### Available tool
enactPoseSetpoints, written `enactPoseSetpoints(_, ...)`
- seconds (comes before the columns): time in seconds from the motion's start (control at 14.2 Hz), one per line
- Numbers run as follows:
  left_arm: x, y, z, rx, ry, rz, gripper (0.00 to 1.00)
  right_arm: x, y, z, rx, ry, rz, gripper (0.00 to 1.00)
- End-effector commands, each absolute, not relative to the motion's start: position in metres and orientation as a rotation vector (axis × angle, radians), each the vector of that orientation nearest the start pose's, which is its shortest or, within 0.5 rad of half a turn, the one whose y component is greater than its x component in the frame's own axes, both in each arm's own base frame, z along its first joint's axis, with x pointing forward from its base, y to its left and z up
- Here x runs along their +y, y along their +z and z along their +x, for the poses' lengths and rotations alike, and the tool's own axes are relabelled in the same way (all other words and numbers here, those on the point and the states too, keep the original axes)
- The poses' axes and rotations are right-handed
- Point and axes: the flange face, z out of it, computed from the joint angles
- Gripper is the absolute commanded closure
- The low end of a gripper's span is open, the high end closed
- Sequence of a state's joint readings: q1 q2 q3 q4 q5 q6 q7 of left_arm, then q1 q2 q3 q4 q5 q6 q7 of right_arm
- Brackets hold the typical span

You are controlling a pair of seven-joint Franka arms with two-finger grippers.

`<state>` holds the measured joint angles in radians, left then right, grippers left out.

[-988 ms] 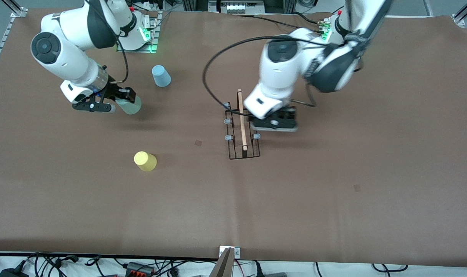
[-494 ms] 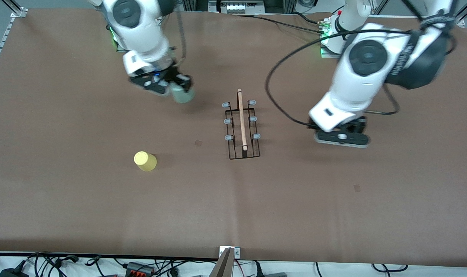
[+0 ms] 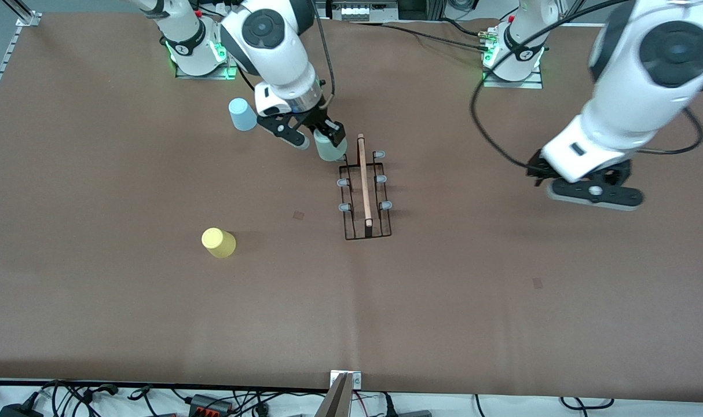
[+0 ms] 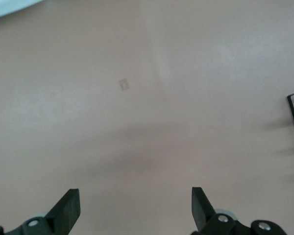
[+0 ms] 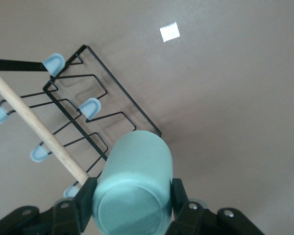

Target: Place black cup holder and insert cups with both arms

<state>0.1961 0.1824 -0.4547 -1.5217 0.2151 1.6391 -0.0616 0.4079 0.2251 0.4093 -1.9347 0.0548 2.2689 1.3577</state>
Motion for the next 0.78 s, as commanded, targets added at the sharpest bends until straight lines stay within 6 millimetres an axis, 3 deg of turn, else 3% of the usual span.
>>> enactPoseSetpoints(0.0, -0.056, 0.572, 0.587, 0.307, 0.138, -3.073, 0.00, 0.452, 0.388, 0.427, 0.870, 0.083, -2.843, 0.83)
enactPoseSetpoints(0.07, -0.038, 0.571, 0.582, 0.323, 0.153, -3.099, 0.00, 0.454, 0.385, 0.426, 0.867, 0.088, -2.846, 0.83)
enactPoseSetpoints(0.28, -0.025, 0.577, 0.562, 0.343, 0.174, -3.091, 0.00, 0.460, 0.376, 0.420, 0.845, 0.098, -2.868, 0.81)
enactPoseSetpoints(0.35, -0.028, 0.569, 0.555, 0.336, 0.188, -3.088, 0.00, 0.462, 0.372, 0.419, 0.835, 0.095, -2.876, 0.81)
enactPoseSetpoints(0.49, -0.031, 0.574, 0.552, 0.282, 0.135, -3.101, 0.00, 0.464, 0.366, 0.421, 0.825, 0.085, -2.872, 0.74)
enactPoseSetpoints(0.71, -0.033, 0.566, 0.546, 0.052, 0.149, -3.186, 0.00, 0.465, 0.365, 0.425, 0.825, 0.071, -2.850, 0.74)
